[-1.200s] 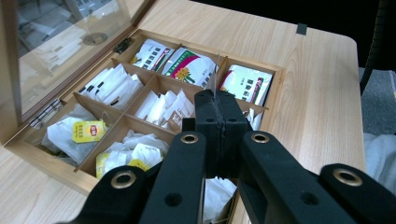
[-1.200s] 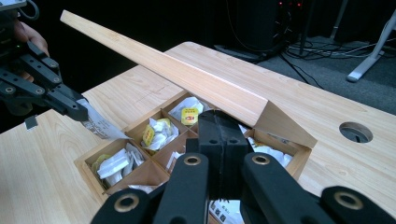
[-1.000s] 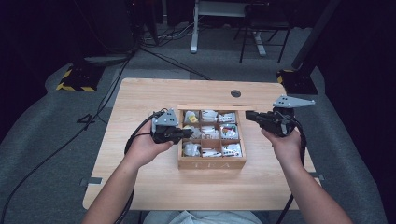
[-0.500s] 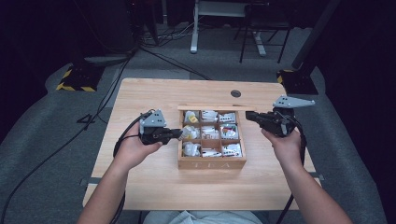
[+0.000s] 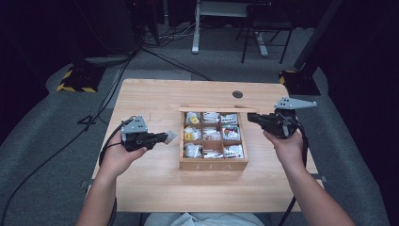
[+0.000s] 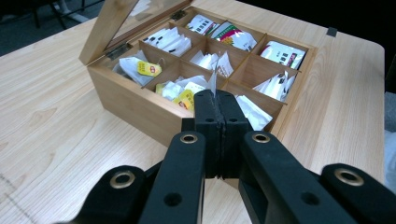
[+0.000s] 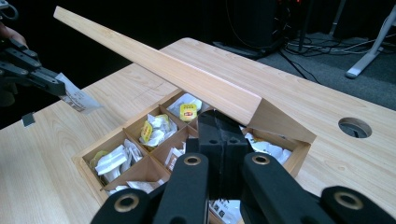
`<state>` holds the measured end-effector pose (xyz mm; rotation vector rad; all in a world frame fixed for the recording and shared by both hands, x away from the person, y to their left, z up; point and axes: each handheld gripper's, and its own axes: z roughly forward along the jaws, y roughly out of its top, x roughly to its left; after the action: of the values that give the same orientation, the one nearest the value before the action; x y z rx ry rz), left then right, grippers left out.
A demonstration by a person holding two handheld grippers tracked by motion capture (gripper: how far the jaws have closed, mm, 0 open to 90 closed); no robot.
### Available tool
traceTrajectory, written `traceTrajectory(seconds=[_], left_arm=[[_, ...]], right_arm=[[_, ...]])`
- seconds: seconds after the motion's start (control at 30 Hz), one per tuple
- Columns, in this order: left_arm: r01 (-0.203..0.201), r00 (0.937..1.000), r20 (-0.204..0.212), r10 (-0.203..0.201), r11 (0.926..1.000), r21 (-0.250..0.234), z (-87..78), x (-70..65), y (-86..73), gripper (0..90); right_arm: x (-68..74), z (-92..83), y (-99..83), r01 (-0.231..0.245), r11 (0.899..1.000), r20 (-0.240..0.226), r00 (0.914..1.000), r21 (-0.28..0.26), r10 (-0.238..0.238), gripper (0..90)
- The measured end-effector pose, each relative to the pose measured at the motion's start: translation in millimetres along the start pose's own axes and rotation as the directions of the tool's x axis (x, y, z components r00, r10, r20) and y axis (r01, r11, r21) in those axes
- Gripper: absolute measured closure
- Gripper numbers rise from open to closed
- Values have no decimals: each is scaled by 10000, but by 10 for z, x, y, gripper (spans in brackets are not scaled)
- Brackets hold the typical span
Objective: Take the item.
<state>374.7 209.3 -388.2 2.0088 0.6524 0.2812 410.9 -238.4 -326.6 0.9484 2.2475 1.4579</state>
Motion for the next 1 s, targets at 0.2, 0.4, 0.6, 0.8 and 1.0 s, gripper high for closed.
traceTrajectory(seconds=[0.2,0.4,0.6,0.8,1.0], left_arm=[[-29,9996,-282,31,10000,67,-82,30,-30,893],[1,9977,-678,20,9995,311,-124,75,-97,893],[56,9930,-1182,36,9970,774,-122,147,-195,893],[203,9904,-1379,-53,9940,1073,-121,240,-297,893],[438,9882,-1515,-245,9912,1253,-119,321,-399,893]], right_arm=[[-2,4,-10,-14,10000,0,10000,8,14,900],[-9,9,-27,-16,10000,-32,10000,44,16,900],[-9,10,-24,-19,10000,-18,10000,56,19,900],[-11,10,-22,-28,10000,-31,10000,74,29,900],[-13,10,-18,-34,10000,-38,10000,87,35,900]])
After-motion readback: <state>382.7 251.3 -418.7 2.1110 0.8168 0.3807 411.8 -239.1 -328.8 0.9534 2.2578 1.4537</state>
